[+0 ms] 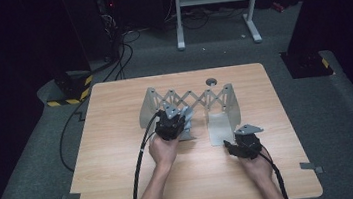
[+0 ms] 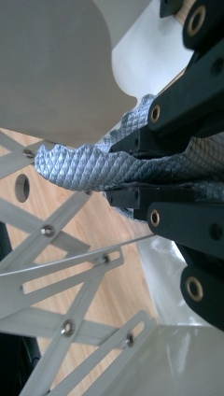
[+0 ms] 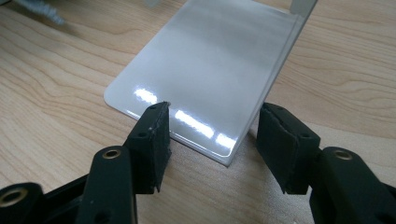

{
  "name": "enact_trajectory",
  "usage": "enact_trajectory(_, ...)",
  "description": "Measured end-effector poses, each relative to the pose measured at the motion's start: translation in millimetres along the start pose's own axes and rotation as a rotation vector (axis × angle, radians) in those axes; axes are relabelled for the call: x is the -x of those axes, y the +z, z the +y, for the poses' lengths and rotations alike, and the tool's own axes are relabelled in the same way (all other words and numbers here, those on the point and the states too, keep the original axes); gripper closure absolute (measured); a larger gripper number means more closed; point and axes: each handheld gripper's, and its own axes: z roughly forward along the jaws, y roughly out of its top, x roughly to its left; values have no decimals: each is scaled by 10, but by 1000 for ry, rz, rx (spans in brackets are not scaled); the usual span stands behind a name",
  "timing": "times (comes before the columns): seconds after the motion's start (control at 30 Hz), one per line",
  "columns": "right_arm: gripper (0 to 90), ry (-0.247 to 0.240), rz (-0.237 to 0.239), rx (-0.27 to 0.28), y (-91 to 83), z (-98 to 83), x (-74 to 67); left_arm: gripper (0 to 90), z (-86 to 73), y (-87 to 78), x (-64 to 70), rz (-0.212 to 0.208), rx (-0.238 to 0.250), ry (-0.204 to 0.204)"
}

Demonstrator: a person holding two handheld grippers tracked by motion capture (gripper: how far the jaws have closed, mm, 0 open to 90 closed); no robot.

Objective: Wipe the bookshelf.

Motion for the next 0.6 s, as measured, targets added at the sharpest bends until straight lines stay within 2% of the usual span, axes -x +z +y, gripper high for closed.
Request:
enact_trajectory(0.13,449,0,0,0,0,0,0,790,-66,85,12,-1,-20,-11)
enact_trajectory(0.37,449,0,1,0,0,0,0,789,-168,257,44,21,-74,9)
enact_trajectory(0.5,448,0,1,0,0,0,0,789,-182,317,64,55,-105,49)
enact_trajectory(0.6,449,0,1,0,0,0,0,790,-134,288,88,73,-102,68)
